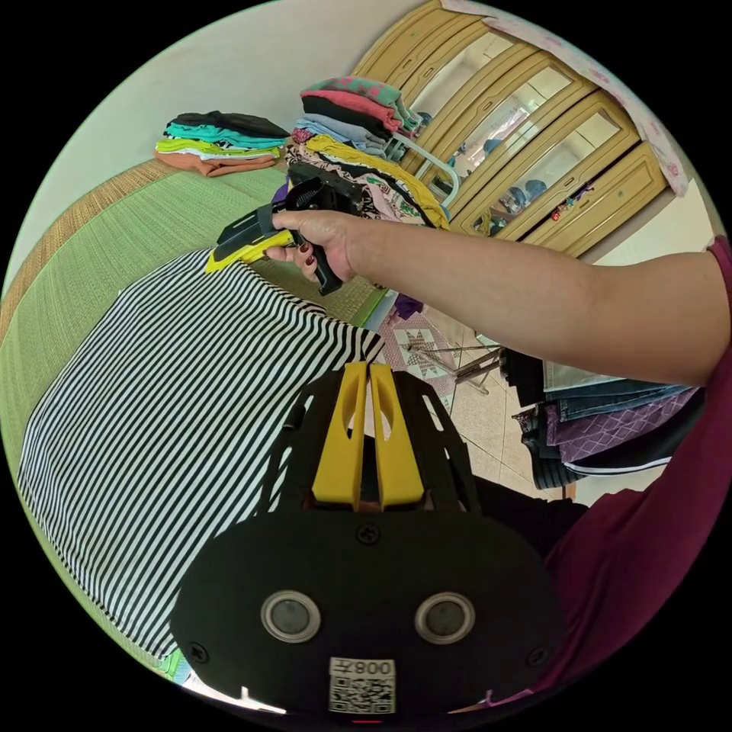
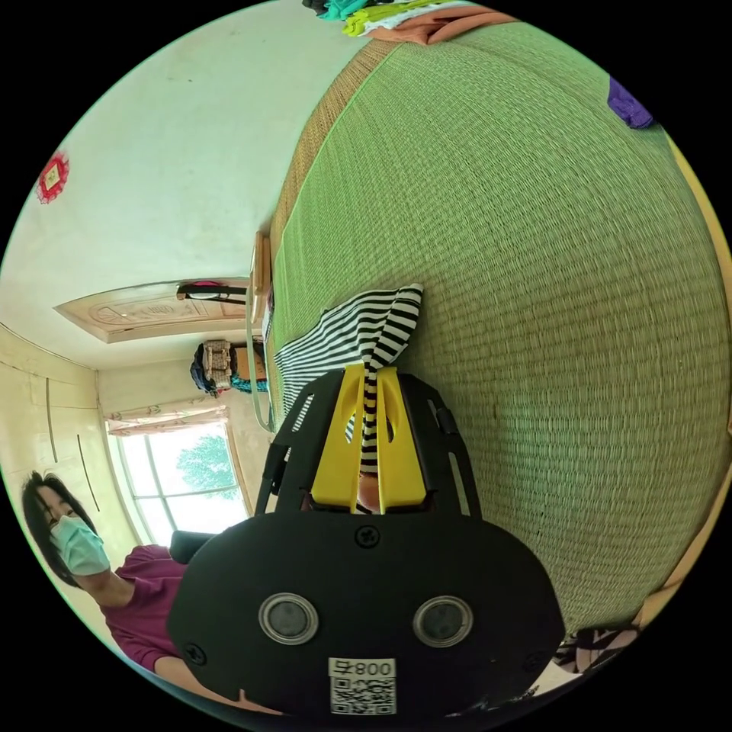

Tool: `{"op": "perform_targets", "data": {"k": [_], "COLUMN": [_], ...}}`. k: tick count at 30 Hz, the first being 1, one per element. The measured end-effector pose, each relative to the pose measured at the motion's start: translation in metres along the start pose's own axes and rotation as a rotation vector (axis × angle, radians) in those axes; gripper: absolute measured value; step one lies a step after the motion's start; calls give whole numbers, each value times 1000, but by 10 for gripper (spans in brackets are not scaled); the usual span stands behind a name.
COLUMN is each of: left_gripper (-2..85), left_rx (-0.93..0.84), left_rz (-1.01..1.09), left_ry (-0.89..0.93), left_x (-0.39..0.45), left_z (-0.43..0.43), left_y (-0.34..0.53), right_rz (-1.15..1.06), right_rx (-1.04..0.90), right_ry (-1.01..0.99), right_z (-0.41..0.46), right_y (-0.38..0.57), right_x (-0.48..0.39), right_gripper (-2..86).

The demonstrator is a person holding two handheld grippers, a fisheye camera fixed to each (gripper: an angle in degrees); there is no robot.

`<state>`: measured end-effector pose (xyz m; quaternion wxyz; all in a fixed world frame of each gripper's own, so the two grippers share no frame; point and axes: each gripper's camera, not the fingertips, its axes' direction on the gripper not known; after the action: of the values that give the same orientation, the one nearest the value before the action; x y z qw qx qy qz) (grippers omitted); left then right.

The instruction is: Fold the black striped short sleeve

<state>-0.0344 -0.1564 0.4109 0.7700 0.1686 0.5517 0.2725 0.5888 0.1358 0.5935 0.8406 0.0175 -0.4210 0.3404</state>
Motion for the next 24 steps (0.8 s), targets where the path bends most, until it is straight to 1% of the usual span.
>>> {"op": "perform_targets", "data": {"k": [15, 20, 24], "left_gripper": [4, 4, 4], "left_rx": [135, 216, 305], "left_rz": [-76, -92, -156], "left_ry": [75, 104, 102], "left_x": [-55, -73, -98], "left_z": [-77, -116, -164], "left_y": [83, 119, 172], "right_rz": [53, -26, -94], "right_rx": [33, 67, 82], "right_ry": [-24, -28, -37], "right_z": [52, 72, 103], "right_y": [-13, -12, -11], "right_x": [-21, -69, -115], "right_gripper": [18, 17, 17]}}
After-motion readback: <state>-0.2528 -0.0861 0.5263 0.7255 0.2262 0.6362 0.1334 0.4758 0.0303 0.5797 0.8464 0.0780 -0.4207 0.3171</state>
